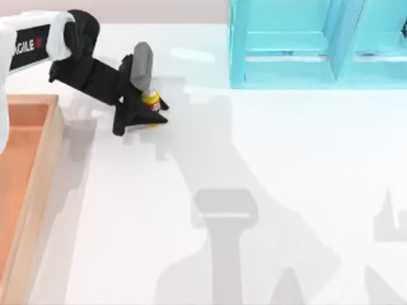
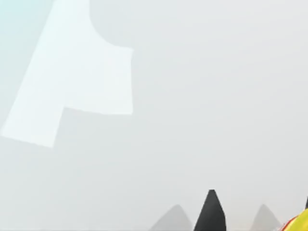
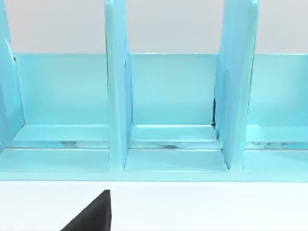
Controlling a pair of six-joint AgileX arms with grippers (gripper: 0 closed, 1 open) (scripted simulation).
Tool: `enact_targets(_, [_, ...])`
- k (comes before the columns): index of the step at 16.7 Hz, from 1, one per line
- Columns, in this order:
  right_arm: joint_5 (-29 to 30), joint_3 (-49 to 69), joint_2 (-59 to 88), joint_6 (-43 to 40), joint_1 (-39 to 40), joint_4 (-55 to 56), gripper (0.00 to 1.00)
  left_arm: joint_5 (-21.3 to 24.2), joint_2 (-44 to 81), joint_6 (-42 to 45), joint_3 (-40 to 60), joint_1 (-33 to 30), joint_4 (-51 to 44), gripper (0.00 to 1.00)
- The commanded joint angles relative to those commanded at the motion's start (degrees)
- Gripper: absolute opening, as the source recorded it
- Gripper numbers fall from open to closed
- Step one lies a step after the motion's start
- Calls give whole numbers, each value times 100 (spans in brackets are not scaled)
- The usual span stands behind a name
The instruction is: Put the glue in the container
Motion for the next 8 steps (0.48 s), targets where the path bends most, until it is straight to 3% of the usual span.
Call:
enact_targets(2, [0,0,0,0,0,0,100,0,0,0,0,0,0,0])
enact_targets(8, [0,0,0,0,0,0,100,0,0,0,0,0,0,0])
